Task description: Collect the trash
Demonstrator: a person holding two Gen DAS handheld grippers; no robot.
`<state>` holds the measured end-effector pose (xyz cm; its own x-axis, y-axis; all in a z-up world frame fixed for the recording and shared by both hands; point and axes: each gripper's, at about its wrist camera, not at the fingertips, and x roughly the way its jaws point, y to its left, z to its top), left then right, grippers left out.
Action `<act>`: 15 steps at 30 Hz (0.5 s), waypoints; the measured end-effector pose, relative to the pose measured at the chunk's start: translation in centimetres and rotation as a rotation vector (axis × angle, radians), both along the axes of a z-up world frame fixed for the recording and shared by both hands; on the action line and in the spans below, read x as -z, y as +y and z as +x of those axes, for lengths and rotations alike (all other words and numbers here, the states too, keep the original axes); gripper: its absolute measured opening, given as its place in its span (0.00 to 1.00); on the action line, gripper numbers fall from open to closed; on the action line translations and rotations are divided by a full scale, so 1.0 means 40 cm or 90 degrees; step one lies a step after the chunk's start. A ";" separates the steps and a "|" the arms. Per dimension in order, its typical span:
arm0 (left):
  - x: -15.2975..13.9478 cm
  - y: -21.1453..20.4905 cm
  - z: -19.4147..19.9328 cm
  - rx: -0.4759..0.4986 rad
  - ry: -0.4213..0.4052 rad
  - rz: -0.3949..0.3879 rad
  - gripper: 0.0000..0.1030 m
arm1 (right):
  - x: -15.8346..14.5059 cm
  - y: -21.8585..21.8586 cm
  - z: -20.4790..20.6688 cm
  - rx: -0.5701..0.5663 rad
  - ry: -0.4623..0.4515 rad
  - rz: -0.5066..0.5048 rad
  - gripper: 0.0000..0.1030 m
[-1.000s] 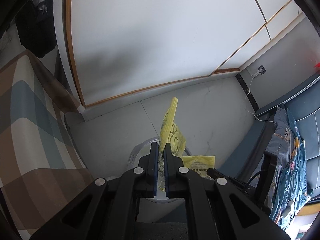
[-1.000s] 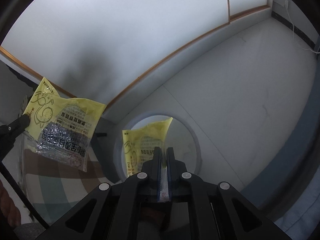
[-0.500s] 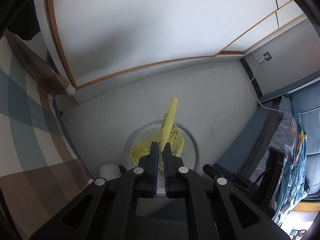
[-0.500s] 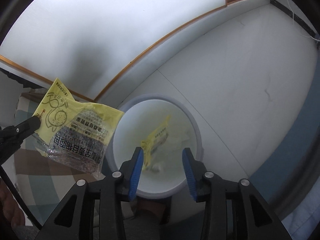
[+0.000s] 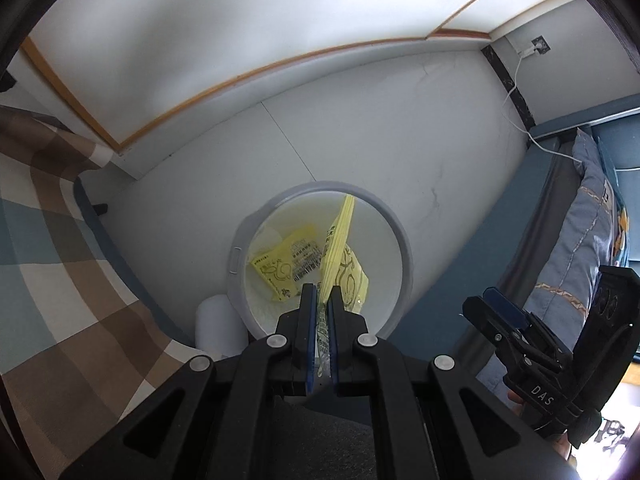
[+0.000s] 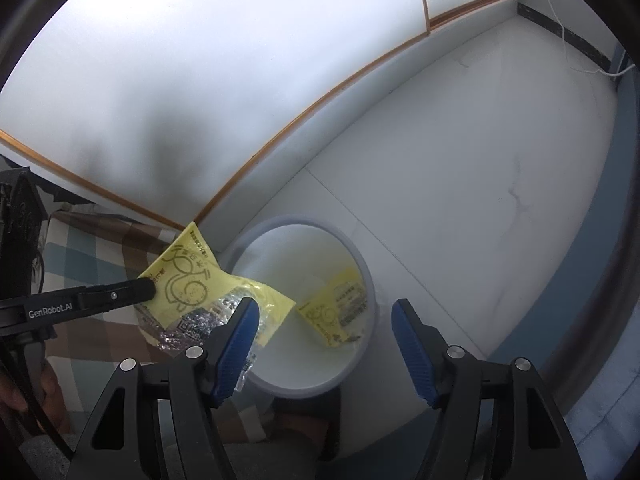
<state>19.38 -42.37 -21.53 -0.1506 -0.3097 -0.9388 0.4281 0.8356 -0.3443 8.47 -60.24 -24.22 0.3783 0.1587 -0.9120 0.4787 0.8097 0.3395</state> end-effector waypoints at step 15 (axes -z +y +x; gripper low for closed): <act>0.029 0.014 0.001 -0.010 0.030 0.026 0.68 | 0.008 -0.037 -0.033 0.020 -0.011 -0.020 0.68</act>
